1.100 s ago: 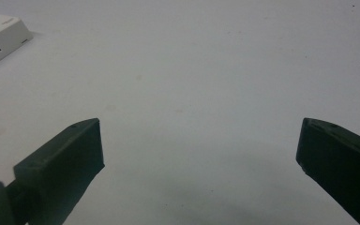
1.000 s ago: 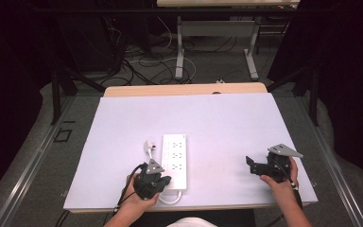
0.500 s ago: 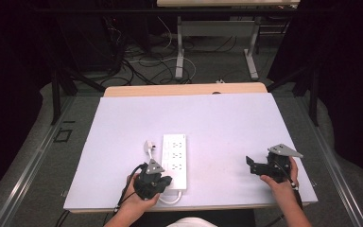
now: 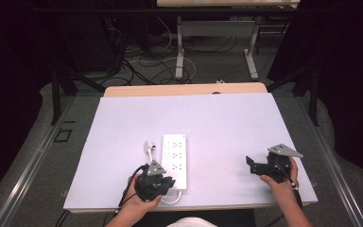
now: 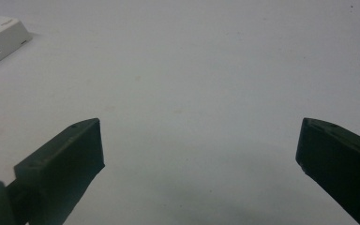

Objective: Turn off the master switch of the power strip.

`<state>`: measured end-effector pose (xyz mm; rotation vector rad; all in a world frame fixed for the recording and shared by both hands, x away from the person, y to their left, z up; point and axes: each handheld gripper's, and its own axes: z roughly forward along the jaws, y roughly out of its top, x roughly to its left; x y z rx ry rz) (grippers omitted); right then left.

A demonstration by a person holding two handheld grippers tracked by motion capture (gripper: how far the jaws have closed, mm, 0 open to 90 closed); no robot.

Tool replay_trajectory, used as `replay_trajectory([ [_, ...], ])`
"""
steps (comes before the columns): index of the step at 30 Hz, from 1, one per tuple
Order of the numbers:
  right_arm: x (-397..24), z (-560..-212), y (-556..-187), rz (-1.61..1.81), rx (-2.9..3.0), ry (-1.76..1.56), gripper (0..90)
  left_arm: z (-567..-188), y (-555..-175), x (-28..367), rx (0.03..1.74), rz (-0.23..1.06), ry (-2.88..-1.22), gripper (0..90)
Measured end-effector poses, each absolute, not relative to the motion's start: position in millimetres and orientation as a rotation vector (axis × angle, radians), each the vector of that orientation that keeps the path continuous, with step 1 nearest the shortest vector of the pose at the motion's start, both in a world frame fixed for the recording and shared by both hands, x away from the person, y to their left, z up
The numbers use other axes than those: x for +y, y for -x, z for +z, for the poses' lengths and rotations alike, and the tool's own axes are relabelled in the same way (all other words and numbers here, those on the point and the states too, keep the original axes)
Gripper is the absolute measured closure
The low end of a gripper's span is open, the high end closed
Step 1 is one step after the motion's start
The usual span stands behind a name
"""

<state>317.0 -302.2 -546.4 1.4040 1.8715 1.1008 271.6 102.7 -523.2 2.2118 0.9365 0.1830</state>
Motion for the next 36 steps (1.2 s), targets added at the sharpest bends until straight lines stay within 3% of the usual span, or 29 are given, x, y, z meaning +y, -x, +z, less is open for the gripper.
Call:
replay_trajectory([
  [15, -302.9, -546.4, -317.3, 1.106, 1.868, -1.388, 0.6, -520.3, -270.7, 105.8, 0.934, 0.217, -2.184, 62.0],
  [36, -303.1, -546.1, -317.0, 1.105, 1.869, -1.386, 0.7, -517.4, -284.7, 133.0, 1.022, 0.376, -2.103, 38.8],
])
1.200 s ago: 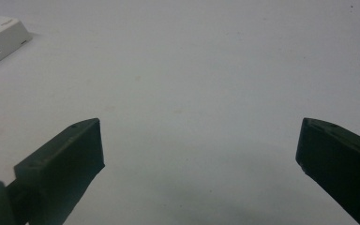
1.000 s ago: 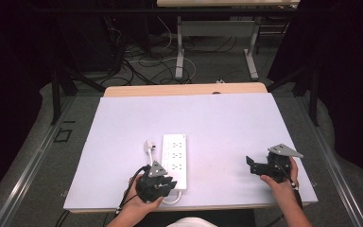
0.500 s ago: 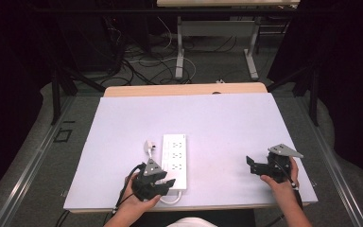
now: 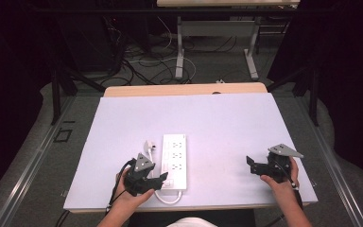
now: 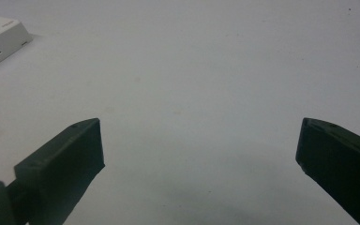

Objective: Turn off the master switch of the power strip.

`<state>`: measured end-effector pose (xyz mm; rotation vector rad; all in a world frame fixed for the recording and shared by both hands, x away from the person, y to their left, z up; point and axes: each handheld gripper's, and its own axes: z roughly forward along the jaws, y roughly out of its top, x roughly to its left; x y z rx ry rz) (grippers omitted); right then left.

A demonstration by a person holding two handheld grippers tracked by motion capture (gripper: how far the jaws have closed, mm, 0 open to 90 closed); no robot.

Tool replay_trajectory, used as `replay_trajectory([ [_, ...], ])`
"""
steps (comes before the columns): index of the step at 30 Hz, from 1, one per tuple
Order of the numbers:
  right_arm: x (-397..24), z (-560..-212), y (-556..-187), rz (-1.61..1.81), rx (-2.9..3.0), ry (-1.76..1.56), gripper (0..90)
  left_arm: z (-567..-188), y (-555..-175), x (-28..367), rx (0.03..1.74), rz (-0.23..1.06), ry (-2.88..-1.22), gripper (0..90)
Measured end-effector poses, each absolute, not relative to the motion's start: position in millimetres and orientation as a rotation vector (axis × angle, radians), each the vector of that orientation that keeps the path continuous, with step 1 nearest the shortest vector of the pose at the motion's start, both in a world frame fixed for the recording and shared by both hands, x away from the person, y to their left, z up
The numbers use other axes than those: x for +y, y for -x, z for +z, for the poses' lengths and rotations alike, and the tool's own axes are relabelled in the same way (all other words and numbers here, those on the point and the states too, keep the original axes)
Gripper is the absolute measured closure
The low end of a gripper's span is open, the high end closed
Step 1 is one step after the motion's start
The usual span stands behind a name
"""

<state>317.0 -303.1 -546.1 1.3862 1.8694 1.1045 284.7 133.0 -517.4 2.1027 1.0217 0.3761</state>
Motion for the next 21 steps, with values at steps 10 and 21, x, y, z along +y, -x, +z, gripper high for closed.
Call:
replay_trajectory([
  [10, -303.0, -545.9, -316.8, 1.109, 1.869, -1.39, 0.7, -516.0, -294.3, 152.3, 1.107, 0.416, -2.067, 32.1],
  [21, -303.6, -545.5, -316.2, 1.108, 1.866, -1.391, 0.7, -518.8, -306.4, 172.0, 1.105, 0.43, -2.012, 31.3],
])
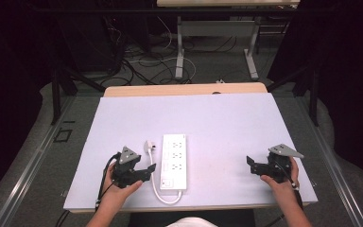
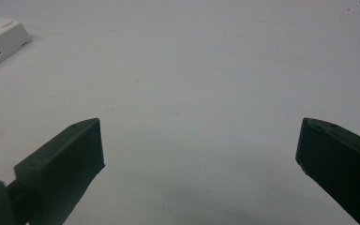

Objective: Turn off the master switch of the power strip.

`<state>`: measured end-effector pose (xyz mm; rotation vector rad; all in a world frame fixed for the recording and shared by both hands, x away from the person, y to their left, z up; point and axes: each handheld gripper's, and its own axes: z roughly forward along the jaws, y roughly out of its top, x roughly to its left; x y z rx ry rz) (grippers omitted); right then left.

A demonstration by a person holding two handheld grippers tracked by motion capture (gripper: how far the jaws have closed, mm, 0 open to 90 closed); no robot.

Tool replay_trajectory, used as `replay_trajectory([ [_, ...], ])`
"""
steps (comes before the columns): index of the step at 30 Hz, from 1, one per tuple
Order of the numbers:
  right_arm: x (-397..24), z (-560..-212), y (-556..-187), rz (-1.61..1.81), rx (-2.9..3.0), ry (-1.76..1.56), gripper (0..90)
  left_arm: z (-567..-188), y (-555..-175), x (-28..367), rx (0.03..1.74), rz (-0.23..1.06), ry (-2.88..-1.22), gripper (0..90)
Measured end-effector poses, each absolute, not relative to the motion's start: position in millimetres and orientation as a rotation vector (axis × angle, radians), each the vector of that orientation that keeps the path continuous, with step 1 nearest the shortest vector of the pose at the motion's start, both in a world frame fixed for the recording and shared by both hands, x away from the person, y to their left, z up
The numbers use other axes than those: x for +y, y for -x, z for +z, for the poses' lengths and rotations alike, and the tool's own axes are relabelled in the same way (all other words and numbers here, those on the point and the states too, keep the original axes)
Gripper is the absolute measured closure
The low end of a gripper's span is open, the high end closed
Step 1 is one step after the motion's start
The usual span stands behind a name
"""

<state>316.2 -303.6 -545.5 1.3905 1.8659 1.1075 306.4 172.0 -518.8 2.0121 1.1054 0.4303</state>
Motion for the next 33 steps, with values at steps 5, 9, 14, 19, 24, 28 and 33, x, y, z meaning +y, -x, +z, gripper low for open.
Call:
replay_trajectory([
  [5, -305.3, -545.8, -315.0, 1.108, 1.862, -1.401, 0.7, -520.2, -312.3, 180.5, 1.103, 0.431, -1.999, 28.7],
  [9, -305.3, -545.1, -313.9, 1.107, 1.851, -1.407, 0.9, -521.3, -314.3, 187.0, 1.153, 0.434, -1.969, 27.9],
  [14, -304.5, -545.3, -314.2, 1.1, 1.863, -1.395, 0.9, -522.9, -317.6, 197.7, 1.209, 0.432, -1.927, 17.7],
  [19, -303.9, -545.1, -314.6, 1.111, 1.858, -1.391, 0.9, -522.5, -320.0, 207.1, 1.249, 0.422, -1.883, 8.4],
  [24, -303.7, -545.2, -314.4, 1.11, 1.858, -1.399, 0.9, -522.5, -322.1, 214.4, 1.262, 0.423, -1.86, 0.5],
  [28, -305.1, -544.8, -314.0, 1.107, 1.844, -1.406, 0.9, -522.4, -323.2, 219.6, 1.271, 0.427, -1.829, 0.5],
  [33, -305.4, -544.9, -314.2, 1.108, 1.841, -1.397, 0.9, -521.9, -323.0, 227.4, 1.277, 0.438, -1.803, 0.5],
])
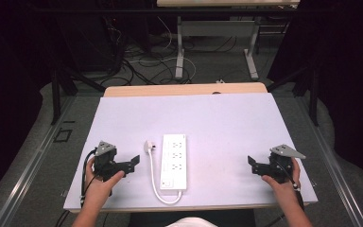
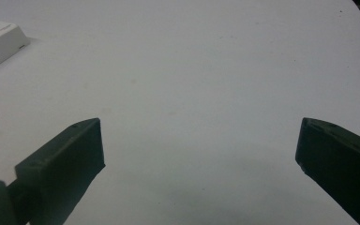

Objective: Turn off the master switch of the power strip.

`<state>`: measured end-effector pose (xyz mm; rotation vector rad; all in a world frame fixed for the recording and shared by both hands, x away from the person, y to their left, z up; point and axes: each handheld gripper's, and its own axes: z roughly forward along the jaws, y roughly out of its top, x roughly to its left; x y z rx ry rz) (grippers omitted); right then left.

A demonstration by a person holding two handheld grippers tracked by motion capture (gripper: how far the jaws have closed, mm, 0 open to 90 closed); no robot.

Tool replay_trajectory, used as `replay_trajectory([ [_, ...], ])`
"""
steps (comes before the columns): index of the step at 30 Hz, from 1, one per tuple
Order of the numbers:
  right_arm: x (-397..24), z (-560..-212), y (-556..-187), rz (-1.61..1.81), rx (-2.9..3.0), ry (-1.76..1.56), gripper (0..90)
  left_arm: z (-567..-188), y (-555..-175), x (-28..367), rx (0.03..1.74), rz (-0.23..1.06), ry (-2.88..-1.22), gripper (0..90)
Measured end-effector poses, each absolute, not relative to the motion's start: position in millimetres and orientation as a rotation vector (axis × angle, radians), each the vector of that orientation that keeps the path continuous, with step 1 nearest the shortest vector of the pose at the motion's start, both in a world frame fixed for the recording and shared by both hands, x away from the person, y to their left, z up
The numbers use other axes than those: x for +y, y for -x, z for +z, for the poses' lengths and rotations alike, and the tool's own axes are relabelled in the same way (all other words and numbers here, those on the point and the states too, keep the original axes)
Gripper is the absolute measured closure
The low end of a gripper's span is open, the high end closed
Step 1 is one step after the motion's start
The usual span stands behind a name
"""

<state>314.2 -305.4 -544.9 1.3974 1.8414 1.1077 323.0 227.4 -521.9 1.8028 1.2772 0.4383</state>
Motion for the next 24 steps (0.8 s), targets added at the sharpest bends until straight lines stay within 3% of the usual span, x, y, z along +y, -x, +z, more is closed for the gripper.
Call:
replay_trajectory([
  [24, -307.6, -544.7, -314.6, 1.104, 1.846, -1.393, 0.9, -523.4, -327.1, 265.9, 1.369, 0.517, -1.753, 0.5],
])
